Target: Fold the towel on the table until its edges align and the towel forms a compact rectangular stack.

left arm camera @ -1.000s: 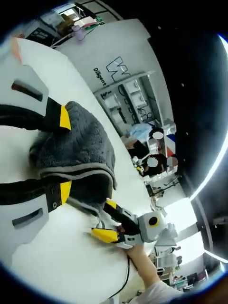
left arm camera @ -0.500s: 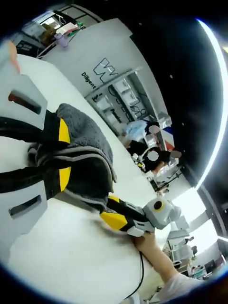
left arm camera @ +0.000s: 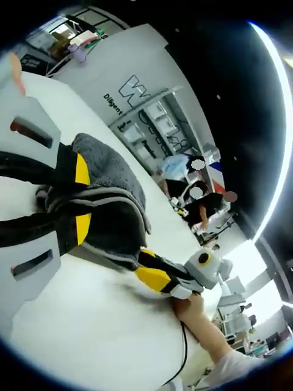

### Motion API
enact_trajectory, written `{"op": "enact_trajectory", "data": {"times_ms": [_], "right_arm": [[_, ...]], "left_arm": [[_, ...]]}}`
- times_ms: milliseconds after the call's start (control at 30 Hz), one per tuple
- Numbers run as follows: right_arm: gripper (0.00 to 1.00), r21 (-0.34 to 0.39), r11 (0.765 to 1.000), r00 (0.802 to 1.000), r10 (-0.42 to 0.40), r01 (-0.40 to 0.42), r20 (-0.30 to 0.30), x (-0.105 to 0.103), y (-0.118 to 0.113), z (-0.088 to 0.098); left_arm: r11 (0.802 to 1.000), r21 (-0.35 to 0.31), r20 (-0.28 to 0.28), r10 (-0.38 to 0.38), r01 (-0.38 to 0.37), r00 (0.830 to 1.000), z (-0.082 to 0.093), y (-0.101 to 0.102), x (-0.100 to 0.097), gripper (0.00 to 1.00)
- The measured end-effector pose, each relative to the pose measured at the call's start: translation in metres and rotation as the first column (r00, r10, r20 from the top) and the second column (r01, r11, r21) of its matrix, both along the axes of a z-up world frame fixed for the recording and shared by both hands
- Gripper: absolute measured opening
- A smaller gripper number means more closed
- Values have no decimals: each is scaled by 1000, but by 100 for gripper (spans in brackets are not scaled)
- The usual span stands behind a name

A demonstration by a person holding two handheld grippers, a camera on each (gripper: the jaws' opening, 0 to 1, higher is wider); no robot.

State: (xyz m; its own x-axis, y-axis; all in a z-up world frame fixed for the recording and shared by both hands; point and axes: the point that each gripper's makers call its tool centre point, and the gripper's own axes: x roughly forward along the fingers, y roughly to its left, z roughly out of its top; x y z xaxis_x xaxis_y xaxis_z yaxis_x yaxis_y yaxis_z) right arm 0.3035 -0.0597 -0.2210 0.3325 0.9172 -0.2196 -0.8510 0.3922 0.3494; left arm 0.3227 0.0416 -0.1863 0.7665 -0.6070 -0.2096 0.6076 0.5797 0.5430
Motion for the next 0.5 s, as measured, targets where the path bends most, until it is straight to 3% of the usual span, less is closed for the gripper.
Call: {"op": "enact_trajectory", "data": {"times_ms": [267, 500], "right_arm": [[9, -29, 999, 999, -36, 35, -11, 7, -2, -6], [1, -80, 996, 999, -45, 46, 13, 9, -2, -13]], "left_arm": [[1000, -1, -3, 1, -1, 1000, -1, -1, 0, 14], [1000, 5, 2, 5, -5, 1000, -1, -1, 0, 13]]}}
